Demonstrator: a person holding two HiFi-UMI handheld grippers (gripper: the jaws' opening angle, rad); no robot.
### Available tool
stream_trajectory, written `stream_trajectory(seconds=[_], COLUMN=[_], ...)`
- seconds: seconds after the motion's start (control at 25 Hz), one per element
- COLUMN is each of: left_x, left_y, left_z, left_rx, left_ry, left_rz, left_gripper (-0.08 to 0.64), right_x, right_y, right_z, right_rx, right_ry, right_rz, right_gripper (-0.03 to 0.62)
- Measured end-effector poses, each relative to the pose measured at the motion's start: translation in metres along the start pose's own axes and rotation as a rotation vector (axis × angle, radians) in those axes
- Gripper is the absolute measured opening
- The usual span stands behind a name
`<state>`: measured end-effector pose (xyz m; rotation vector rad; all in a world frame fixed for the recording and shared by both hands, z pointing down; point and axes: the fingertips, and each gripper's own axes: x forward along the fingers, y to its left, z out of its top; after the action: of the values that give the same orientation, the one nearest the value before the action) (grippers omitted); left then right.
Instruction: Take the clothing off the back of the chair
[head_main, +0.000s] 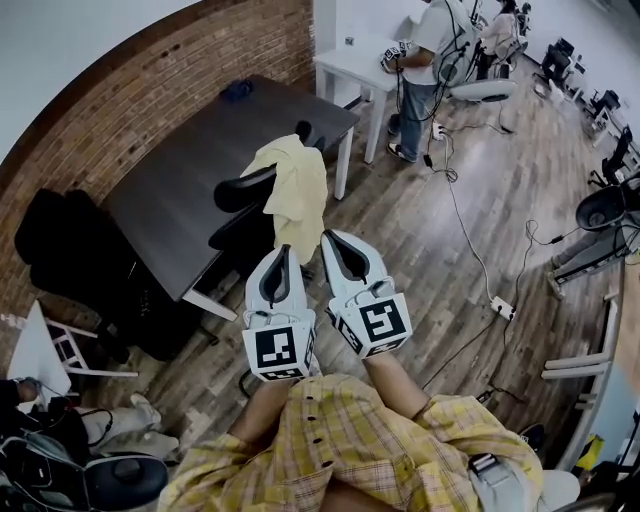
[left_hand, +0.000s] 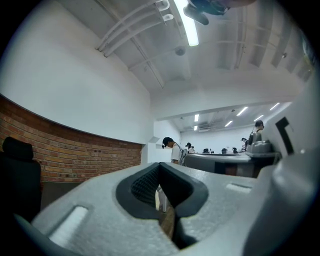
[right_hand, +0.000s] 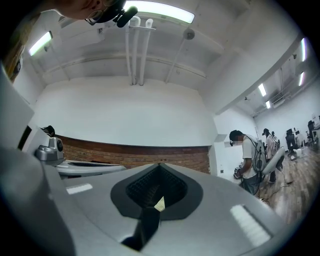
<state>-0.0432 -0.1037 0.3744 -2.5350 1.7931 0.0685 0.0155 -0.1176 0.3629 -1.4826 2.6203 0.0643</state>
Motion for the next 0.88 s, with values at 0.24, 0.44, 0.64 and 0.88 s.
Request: stream_trajectory(seconds=[0.24, 0.44, 0.64, 0.88], left_x=[0.026, 0.041, 0.052, 0.069], left_y=[0.022, 0.032, 0.042, 0.053], left_z=[0.002, 0.004, 0.008, 0.008], left_rx=[-0.02, -0.024, -0.032, -0.04], left_ry=[-0.001, -0.007, -0.01, -0.011], left_rz=[-0.021, -0.048, -0.059, -0.051], left_gripper=[0.0, 0.0, 0.0, 0.0], right_x=[0.031, 0.051, 0.065, 0.088], right_y=[-0.008, -0.011, -0.012, -0.017], right_z=[0.002, 0.002, 0.005, 0.002], right_rx=[-0.013, -0.018, -0.016, -0.018], right_ry=[0.016, 0.02, 0.029, 0.047], right_rz=[-0.02, -0.03, -0.041, -0.033], right_gripper=[-0.008, -0.008, -0.008, -0.008])
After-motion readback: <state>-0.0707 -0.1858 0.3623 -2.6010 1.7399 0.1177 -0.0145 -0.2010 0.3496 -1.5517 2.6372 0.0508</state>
